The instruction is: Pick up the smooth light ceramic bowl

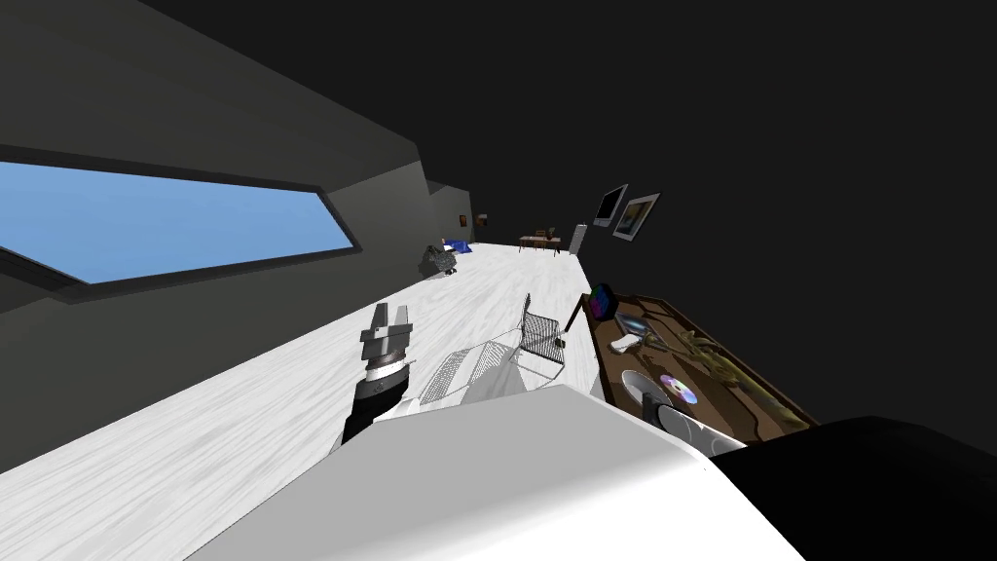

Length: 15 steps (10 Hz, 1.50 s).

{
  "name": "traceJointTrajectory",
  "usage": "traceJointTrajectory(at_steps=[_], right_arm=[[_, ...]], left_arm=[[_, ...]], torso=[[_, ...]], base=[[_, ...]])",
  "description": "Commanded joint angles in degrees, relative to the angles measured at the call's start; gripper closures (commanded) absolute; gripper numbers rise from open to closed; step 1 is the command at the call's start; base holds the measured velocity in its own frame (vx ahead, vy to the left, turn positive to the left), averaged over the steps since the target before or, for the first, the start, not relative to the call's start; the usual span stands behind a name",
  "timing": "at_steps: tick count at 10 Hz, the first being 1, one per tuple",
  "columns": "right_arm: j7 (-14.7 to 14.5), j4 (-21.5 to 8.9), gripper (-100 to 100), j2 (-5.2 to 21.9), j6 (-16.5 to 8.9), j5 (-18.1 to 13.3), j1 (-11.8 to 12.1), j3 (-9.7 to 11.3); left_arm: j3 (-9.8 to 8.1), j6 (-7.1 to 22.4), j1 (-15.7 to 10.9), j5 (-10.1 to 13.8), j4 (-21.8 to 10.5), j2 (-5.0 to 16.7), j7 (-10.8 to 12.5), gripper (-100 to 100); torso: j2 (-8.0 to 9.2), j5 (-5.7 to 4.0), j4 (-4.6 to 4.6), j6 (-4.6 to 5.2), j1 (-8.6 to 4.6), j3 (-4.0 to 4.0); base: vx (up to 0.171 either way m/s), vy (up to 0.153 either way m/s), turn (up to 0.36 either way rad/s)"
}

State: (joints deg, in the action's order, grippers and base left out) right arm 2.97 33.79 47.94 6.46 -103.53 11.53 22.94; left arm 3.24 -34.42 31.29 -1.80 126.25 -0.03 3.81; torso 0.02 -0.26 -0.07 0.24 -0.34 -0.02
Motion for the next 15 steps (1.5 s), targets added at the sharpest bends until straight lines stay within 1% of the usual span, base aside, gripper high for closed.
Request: traceJointTrajectory(at_steps=[1,2,3,4,5,6,7,8,10,11,12,13,15], right_arm=[[-2.86,0.48,100,-0.28,1.56,2.41,-1.18,-0.09],[-5.45,0.48,100,-0.28,1.56,2.41,-1.18,-0.09],[-5.97,0.48,100,-0.28,1.56,2.7,-1.18,-0.09],[-5.97,0.48,100,-0.28,1.56,2.41,-1.18,-0.09],[-9.91,0.9,100,-0.39,2.98,4.78,-2.58,-0.32],[-7.15,0.9,100,-0.39,2.98,2.82,-2.58,-0.32],[-8.77,0.9,100,-0.39,2.98,4.78,-2.58,-0.32],[-10.78,0.9,100,-0.39,2.98,4.78,-2.58,-0.32],[-12.37,0.9,100,-0.39,2.98,4.78,-2.58,-0.32],[-14.71,1.31,100,-0.51,4.4,7.15,-3.97,-0.55],[-13.3,1.31,100,-0.51,4.4,6.38,-3.97,-0.55],[-13.49,1.31,100,-0.51,4.4,7.15,-3.97,-0.55],[-16.0,1.31,100,-0.51,4.4,7.15,-3.97,-0.55]], left_arm=[[0.0,0.0,0.0,0.0,0.0,0.0,0.0,0],[-0.01,0.0,0.03,0.0,0.0,0.0,0.0,0],[-0.01,0.0,0.03,0.0,0.0,0.0,0.0,0],[0.0,0.0,0.01,0.0,0.0,0.0,0.0,0],[0.0,0.0,0.0,0.0,0.0,0.0,0.0,0],[-0.01,0.0,0.02,0.0,0.0,0.01,0.0,0],[-0.01,0.0,0.02,0.0,0.0,0.01,0.0,0],[0.0,0.0,0.0,0.0,0.0,0.0,0.0,0],[0.0,0.0,-0.01,0.0,0.0,0.0,0.0,0],[0.0,0.0,-0.01,0.0,0.0,0.0,0.0,0],[-0.01,0.0,0.02,0.0,0.0,0.01,0.0,0],[-0.01,0.0,0.02,0.0,0.0,0.0,0.0,0],[0.0,0.0,-0.01,0.0,0.0,0.0,0.0,0]], torso=[[0.0,0.0,0.0,0.0,0.0,0.0],[-0.27,-0.01,-0.07,0.11,-0.04,-0.15],[-0.46,0.0,-0.13,0.1,-0.01,-0.28],[-0.36,-0.01,-0.09,-0.04,-0.02,-0.22],[-0.19,-0.03,-0.04,-0.09,-0.06,-0.12],[-0.4,-0.05,-0.09,0.01,-0.1,-0.23],[-0.47,-0.03,-0.15,0.05,-0.13,-0.3],[-0.32,-0.05,-0.1,-0.04,-0.1,-0.2],[-0.07,-0.07,-0.03,-0.08,-0.1,-0.05],[-0.05,-0.08,-0.03,-0.07,-0.12,-0.04],[-0.32,-0.06,-0.09,0.0,-0.18,-0.19],[-0.43,-0.08,-0.16,0.07,-0.13,-0.28],[-0.25,-0.11,-0.06,-0.15,-0.09,-0.16]], base=[[0.105,-0.02,-0.334],[0.157,-0.005,-0.406],[0.082,0.002,-0.128],[0.013,-0.005,0.036],[0.108,-0.02,-0.306],[0.131,-0.015,-0.391],[0.055,0.002,-0.129],[0.001,0.006,0.027],[-0.012,0.001,0.017],[0.095,-0.025,-0.307],[0.125,-0.001,-0.42],[0.066,0.027,-0.137],[0.009,0.008,0.034]])
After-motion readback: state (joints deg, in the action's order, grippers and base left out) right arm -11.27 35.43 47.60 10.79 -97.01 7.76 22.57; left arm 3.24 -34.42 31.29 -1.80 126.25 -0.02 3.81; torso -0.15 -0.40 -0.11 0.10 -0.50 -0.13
